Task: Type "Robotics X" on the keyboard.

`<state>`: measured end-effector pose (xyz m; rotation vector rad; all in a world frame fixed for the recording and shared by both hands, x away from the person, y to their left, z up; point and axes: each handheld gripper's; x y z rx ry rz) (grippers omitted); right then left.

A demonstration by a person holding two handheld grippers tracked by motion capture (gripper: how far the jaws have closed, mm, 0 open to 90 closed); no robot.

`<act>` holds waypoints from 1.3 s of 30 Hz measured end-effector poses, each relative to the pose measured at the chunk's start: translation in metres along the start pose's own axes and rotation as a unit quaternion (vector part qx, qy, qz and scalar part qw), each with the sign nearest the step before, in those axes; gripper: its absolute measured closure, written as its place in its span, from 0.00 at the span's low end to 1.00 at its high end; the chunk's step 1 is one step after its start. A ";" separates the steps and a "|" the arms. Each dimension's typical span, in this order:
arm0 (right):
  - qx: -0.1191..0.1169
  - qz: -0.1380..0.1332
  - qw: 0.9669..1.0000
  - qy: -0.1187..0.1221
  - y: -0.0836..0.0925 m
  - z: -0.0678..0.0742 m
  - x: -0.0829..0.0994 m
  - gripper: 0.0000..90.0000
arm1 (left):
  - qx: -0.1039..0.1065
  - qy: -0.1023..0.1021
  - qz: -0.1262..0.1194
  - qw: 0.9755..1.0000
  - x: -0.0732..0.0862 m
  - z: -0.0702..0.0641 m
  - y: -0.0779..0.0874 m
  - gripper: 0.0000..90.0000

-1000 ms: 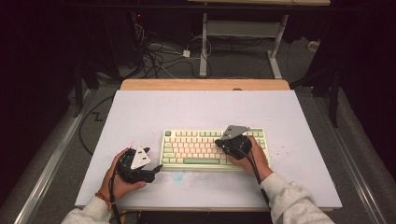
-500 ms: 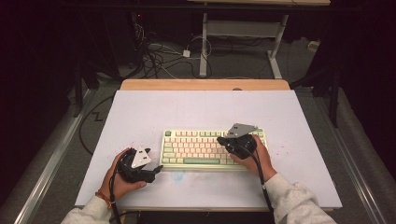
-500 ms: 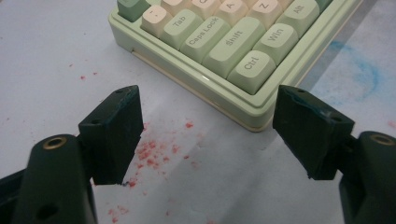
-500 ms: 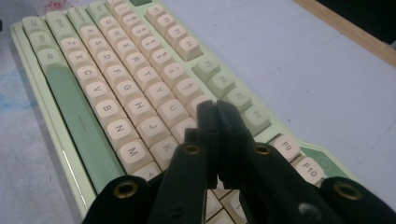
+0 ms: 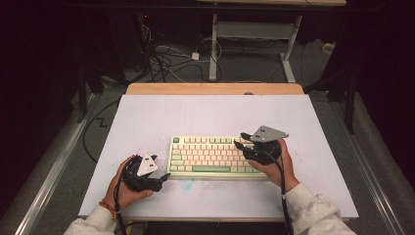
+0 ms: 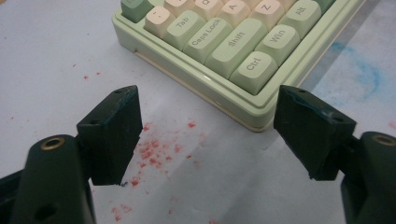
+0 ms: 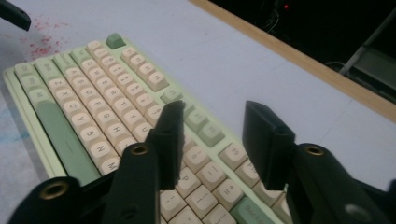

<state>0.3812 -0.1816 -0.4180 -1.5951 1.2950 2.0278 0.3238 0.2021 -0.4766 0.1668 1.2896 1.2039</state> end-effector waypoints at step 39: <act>0.094 -0.034 0.995 -0.007 0.070 -0.012 0.066 0.33 | -0.035 0.016 -0.043 0.998 -0.006 0.006 0.013 0.29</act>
Point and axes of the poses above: each handheld gripper's, and its own axes: y roughly backward along the jaws, x roughly out of its underside, z roughly to its left, and after that the axes turned 13 degrees about -y, right-handed
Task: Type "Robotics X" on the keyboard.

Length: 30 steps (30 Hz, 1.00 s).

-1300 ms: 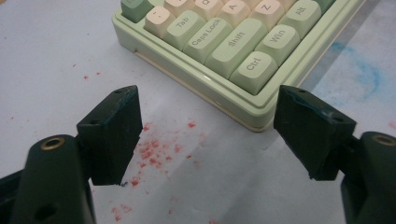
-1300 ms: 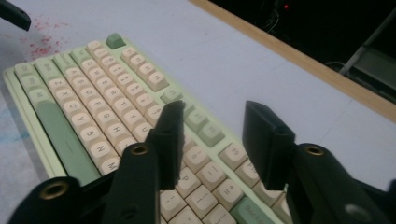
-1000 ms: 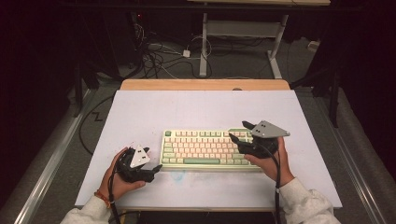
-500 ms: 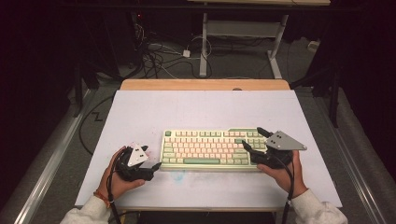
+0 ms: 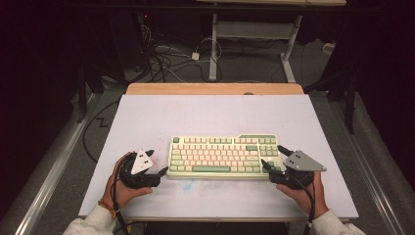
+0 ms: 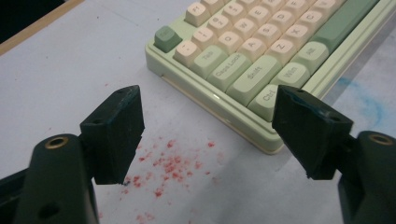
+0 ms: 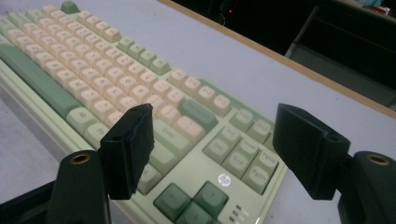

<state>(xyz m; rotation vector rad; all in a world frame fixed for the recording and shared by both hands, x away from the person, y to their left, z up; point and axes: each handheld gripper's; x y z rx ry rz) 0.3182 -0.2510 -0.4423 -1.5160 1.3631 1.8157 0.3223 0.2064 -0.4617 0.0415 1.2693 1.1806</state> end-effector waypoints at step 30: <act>-0.023 0.032 0.999 0.013 0.006 0.006 0.015 0.33 | 0.125 -0.046 -0.037 0.990 -0.070 -0.010 -0.036 0.98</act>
Point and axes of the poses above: each handheld gripper's, and its own axes: y roughly backward along the jaws, x roughly out of its underside, z roughly to its left, and after that the axes turned 13 degrees about -y, right-handed
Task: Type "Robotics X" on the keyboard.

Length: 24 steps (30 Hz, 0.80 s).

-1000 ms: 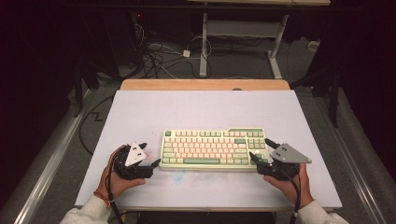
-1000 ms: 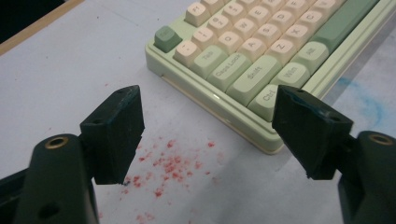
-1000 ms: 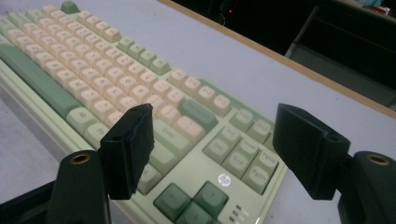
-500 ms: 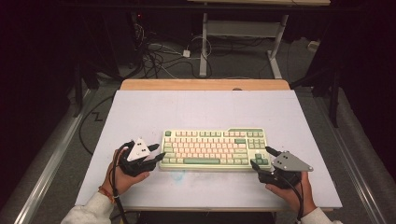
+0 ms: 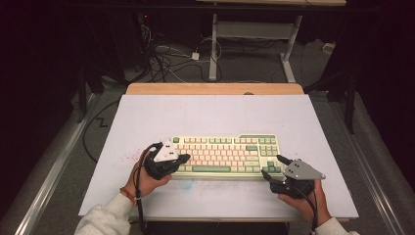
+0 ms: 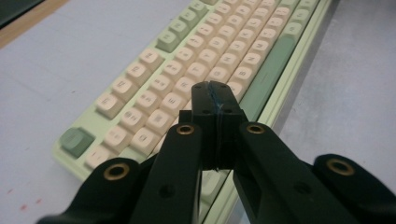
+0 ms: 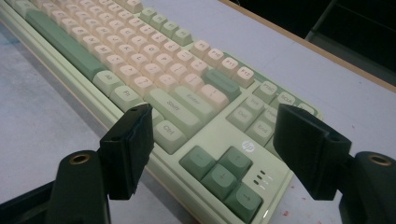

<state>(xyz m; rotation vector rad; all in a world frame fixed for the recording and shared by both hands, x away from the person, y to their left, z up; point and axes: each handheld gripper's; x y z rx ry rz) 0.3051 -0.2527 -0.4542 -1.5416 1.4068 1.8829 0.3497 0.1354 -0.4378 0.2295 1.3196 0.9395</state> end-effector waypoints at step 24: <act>-0.009 0.019 1.000 0.007 -0.006 0.002 0.004 0.34 | 0.056 -0.028 0.046 0.997 -0.034 -0.001 -0.067 0.98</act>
Point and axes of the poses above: each handheld gripper's, and its own axes: y roughly backward along the jaws, x roughly out of its underside, z roughly to its left, and after that the axes turned 13 degrees about -y, right-handed
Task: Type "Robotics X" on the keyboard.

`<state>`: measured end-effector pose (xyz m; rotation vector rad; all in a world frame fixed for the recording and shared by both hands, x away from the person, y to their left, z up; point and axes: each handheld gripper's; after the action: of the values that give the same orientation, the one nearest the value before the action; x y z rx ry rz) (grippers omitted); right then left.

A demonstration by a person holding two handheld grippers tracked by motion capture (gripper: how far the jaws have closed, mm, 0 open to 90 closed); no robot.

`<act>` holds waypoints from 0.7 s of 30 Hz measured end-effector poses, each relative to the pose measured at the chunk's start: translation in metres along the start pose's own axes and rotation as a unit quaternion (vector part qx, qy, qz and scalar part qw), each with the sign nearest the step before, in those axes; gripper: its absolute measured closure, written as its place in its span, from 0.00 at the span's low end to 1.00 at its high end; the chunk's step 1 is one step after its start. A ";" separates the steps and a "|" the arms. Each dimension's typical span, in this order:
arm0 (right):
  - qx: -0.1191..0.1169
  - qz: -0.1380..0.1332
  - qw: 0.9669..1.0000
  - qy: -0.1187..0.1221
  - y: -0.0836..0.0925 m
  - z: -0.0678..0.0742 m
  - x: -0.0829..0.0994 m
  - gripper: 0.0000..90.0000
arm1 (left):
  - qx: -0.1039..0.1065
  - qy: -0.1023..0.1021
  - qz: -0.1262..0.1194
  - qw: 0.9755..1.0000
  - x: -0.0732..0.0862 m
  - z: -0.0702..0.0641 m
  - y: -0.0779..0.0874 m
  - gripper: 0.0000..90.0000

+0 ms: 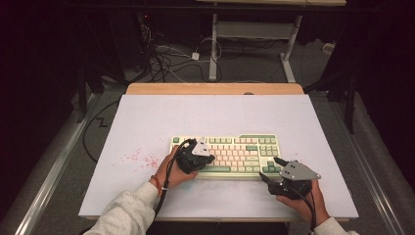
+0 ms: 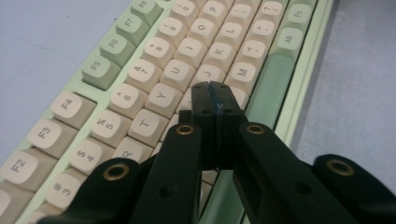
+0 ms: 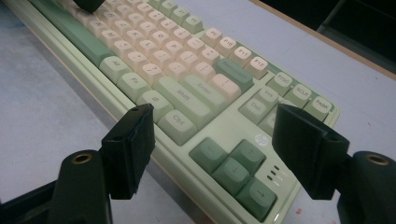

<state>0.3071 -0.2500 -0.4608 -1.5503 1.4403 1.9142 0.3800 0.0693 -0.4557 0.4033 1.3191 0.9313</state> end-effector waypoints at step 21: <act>-0.006 0.006 1.000 0.013 -0.002 0.002 0.001 0.35 | -0.023 -0.014 -0.001 1.000 -0.003 -0.002 0.008 0.95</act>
<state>0.3068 -0.2475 -0.4628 -1.5823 1.4540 1.9193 0.3753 0.0712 -0.4490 0.3774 1.2698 0.9491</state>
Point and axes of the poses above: each handheld gripper's, and its own axes: y roughly backward along the jaws, x roughly out of its underside, z roughly to its left, and after that the axes turned 13 degrees about -y, right-handed
